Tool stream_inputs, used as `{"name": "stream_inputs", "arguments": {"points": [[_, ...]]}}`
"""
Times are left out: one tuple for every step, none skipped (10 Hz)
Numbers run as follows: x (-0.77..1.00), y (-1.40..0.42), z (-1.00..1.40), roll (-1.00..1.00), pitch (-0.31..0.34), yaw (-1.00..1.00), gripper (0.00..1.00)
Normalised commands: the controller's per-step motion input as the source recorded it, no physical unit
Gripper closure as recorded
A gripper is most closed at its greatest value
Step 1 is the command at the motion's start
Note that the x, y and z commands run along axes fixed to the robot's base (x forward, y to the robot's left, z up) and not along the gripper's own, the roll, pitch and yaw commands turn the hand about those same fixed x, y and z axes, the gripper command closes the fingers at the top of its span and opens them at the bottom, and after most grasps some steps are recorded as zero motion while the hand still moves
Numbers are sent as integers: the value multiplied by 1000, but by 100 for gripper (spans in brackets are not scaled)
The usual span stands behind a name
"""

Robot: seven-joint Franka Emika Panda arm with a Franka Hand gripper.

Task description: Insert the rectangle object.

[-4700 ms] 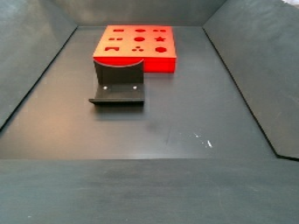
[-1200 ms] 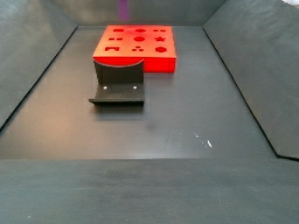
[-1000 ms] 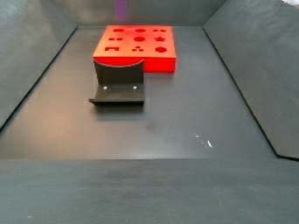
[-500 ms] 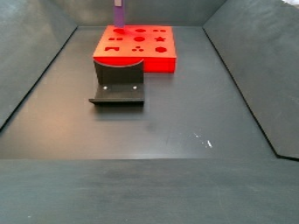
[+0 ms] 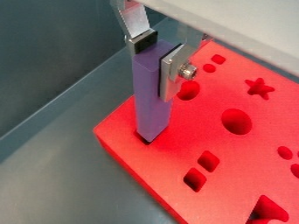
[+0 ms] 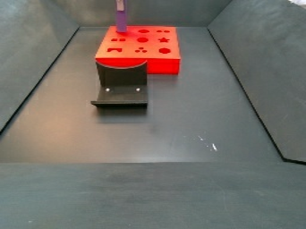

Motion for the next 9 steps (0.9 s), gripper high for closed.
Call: {"name": "stream_inputs", "arguments": {"points": [[237,0,-126,0,30,214,100],[94,-14,-97,0,1,123,100],[0,0,-117,4,0,17,100],[-43,0,-49,6,0,0,100],[0,-14,0,4,0,0,100],[29,-14,-243,53,106,-180,100],[0,-34,-289,147,347,-297,100],[63,-43,-200,76,431,-283,100],[231,-49,-140,46,479,-271,100]]}}
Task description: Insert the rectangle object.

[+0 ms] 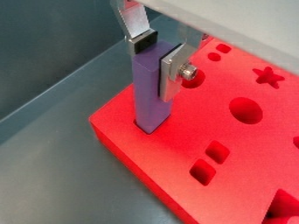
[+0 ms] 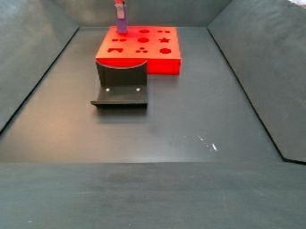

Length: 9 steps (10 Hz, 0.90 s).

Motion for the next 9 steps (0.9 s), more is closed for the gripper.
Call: {"name": "stream_inputs", "arguments": {"points": [[269,-23,-120,41,500,-229,100],[246,0,-86,69,500,-231,100],[249,0,-91,77,500,-226,100],[260,0,-217,59,454,-231,100],[29,0,-271,11,230,-146,100],[0,0,-211,0,74,-117,100],[-83,0,-120,-11,0,-154,100],[0,-29,-489,-87,-126,-300,100],[0,-14,-806,-97,-156,-137,100]]}}
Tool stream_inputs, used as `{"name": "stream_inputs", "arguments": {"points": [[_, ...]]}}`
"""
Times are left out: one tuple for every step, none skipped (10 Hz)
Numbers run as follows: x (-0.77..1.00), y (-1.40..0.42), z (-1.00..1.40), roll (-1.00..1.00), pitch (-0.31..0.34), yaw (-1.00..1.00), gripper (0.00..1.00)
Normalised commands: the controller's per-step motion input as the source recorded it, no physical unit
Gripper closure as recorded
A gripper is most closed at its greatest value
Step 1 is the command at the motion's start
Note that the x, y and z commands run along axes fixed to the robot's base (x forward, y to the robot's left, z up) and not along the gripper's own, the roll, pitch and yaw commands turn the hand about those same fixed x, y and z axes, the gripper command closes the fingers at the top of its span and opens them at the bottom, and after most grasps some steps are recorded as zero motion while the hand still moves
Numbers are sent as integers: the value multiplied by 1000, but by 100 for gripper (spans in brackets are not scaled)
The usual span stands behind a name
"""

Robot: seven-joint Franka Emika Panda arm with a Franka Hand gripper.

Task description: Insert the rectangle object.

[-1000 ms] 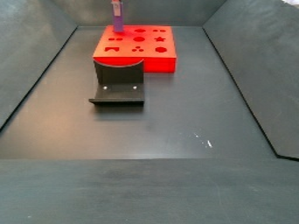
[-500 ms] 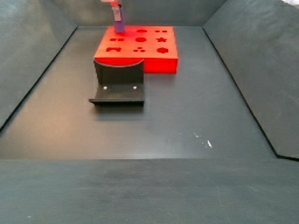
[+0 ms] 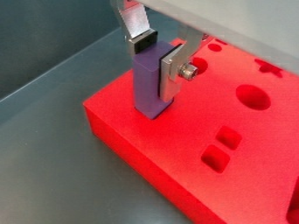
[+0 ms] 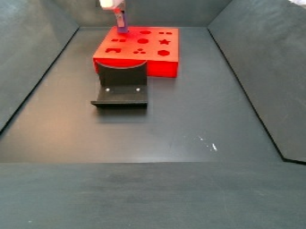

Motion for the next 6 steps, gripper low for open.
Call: {"name": "stream_inputs", "arguments": {"points": [[-9,-60,-760,-126,-154,0,100],[-66,-83,-814,-87,-131,20,100],[-63,-14,-783,-97,-140,6,100],[0,-6,0,36,0,0,100],[0,0,0,6,0,0,100],[0,0,0,0,0,0,100]]}}
